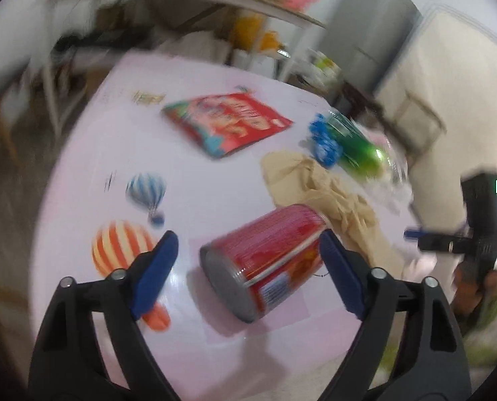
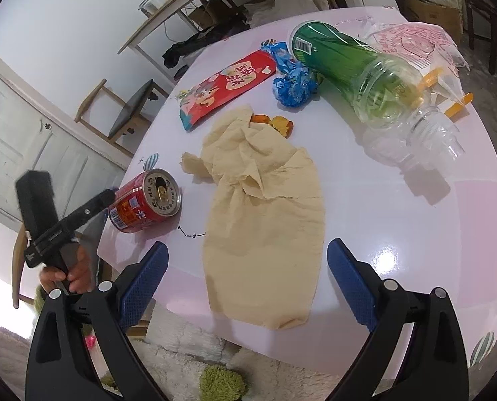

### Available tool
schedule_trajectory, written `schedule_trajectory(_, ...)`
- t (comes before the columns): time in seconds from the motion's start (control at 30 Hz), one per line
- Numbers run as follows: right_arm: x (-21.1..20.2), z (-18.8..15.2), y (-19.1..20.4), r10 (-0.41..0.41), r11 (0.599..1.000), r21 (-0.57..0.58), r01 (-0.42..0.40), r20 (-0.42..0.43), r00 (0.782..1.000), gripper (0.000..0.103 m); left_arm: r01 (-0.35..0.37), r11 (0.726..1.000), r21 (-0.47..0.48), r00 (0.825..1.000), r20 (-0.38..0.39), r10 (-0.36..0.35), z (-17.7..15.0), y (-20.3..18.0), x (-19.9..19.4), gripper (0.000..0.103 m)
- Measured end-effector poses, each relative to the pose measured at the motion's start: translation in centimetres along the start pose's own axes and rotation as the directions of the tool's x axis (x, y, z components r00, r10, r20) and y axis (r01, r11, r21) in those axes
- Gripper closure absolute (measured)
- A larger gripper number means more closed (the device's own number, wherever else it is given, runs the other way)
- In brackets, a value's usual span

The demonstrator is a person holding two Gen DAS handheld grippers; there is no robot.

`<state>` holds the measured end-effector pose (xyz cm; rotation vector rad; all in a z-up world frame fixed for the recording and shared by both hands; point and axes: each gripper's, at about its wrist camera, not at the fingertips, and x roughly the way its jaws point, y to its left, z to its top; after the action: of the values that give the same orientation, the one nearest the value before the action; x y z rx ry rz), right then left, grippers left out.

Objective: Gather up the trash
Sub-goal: 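Grasp the red can with the left tool and lift it, then set the red can back on the table and open the left tool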

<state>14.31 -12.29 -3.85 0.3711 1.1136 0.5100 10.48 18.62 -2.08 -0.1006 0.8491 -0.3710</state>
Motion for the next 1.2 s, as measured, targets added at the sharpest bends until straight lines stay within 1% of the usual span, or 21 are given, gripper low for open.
schedule_trajectory(0.07, 0.0, -0.2, -0.1, 0.0, 1.0, 0.002, 0.0, -0.001, 1.0, 0.01, -0.012, 0.987, 0.159, 0.999, -0.034, 0.018, 0.7, -2.0, 0.2, 0.019)
schedule_trajectory(0.1, 0.1, -0.2, -0.2, -0.001, 1.0, 0.006, 0.001, -0.002, 1.0, 0.01, -0.019, 0.961, 0.276, 0.997, -0.072, 0.04, 0.9, -3.5, 0.8, 0.019)
schedule_trajectory(0.13, 0.1, -0.3, -0.2, -0.001, 1.0, 0.009, 0.001, -0.003, 1.0, 0.01, -0.021, 0.938, 0.345, 0.993, -0.098, 0.059, 0.9, -4.4, 1.3, 0.019)
schedule_trajectory(0.17, 0.1, -0.4, -0.3, -0.001, 1.0, 0.014, 0.001, -0.004, 1.0, 0.01, -0.033, 0.9, 0.434, 0.987, -0.129, 0.098, 0.8, -5.5, 2.1, 0.019)
schedule_trajectory(0.2, 0.1, -0.5, -0.4, 0.001, 1.0, 0.019, -0.001, -0.003, 1.0, 0.01, -0.07, 0.834, 0.547, 0.97, -0.157, 0.184, 0.4, -6.8, 3.6, 0.019)
schedule_trajectory(0.23, 0.0, -0.6, -0.5, 0.001, 1.0, 0.021, -0.001, -0.001, 1.0, 0.01, -0.095, 0.791, 0.605, 0.954, -0.171, 0.246, 0.0, -7.4, 4.7, 0.019)
schedule_trajectory(0.27, -0.1, -0.6, -0.5, 0.001, 1.0, 0.023, -0.001, 0.002, 1.0, 0.01, -0.111, 0.742, 0.661, 0.933, -0.188, 0.307, -0.5, -8.0, 5.8, 0.019)
schedule_trajectory(0.3, -0.1, -0.7, -0.5, 0.002, 1.0, 0.024, -0.002, 0.004, 1.0, 0.01, -0.107, 0.725, 0.68, 0.925, -0.199, 0.323, -0.7, -8.2, 6.3, 0.019)
schedule_trajectory(0.33, -0.3, -0.7, -0.7, 0.002, 1.0, 0.028, -0.002, 0.007, 1.0, 0.01, -0.083, 0.724, 0.684, 0.921, -0.224, 0.318, -0.8, -8.5, 6.8, 0.022)
schedule_trajectory(0.37, -0.3, -0.7, -0.8, 0.002, 1.0, 0.031, -0.002, 0.008, 1.0, 0.01, -0.067, 0.733, 0.677, 0.92, -0.242, 0.308, -0.8, -8.6, 7.0, 0.027)
schedule_trajectory(0.43, -0.4, -0.7, -1.1, 0.0, 0.999, 0.039, -0.001, 0.01, 1.0, 0.01, -0.068, 0.741, 0.668, 0.921, -0.243, 0.303, -0.8, -8.6, 7.0, 0.032)
schedule_trajectory(0.57, -0.4, -0.6, -1.8, 0.003, 0.998, 0.059, -0.004, 0.006, 1.0, 0.01, -0.05, 0.806, 0.59, 0.937, -0.251, 0.241, -0.6, -8.3, 6.2, 0.032)
schedule_trajectory(0.6, -0.3, -0.6, -1.9, 0.005, 0.998, 0.061, -0.005, 0.004, 1.0, 0.01, -0.053, 0.811, 0.582, 0.941, -0.242, 0.235, -0.6, -8.4, 5.9, 0.032)
schedule_trajectory(0.63, -0.2, -0.6, -2.0, 0.009, 0.998, 0.063, -0.009, 0.002, 1.0, 0.01, -0.08, 0.813, 0.577, 0.952, -0.198, 0.234, -0.6, -8.5, 5.2, 0.033)
schedule_trajectory(0.7, 0.0, -0.6, -2.1, 0.014, 0.998, 0.067, -0.013, -0.001, 1.0, 0.01, -0.113, 0.814, 0.57, 0.965, -0.131, 0.226, -0.6, -9.0, 4.2, 0.033)
schedule_trajectory(0.73, 0.1, -0.6, -2.1, 0.015, 0.998, 0.068, -0.015, -0.002, 1.0, 0.01, -0.126, 0.826, 0.55, 0.975, -0.085, 0.205, -0.4, -8.9, 3.4, 0.033)
schedule_trajectory(0.8, 0.3, -0.7, -2.1, 0.021, 0.997, 0.076, -0.021, -0.002, 1.0, 0.01, -0.138, 0.854, 0.501, 0.984, -0.026, 0.175, 0.0, -8.7, 2.5, 0.034)
schedule_trajectory(0.83, 0.3, -0.7, -2.1, 0.024, 0.997, 0.078, -0.024, -0.001, 1.0, 0.01, -0.151, 0.872, 0.466, 0.986, 0.012, 0.164, 0.1, -8.4, 2.1, 0.034)
schedule_trajectory(0.9, 0.4, -0.7, -1.9, 0.021, 0.997, 0.079, -0.021, -0.002, 1.0, 0.01, -0.166, 0.895, 0.413, 0.986, 0.049, 0.16, 0.0, -7.8, 2.0, 0.035)
schedule_trajectory(1.0, 0.3, -0.6, -1.6, 0.01, 0.998, 0.07, -0.009, -0.006, 1.0, 0.01, -0.166, 0.936, 0.309, 0.986, 0.032, 0.165, -0.4, -6.3, 3.0, 0.035)
schedule_trajectory(1.2, 0.0, 0.2, -0.3, -0.009, 0.999, 0.037, 0.009, -0.001, 1.0, 0.01, -0.127, 0.98, 0.152, 0.992, 0.022, 0.125, 0.5, -3.9, 2.0, 0.035)
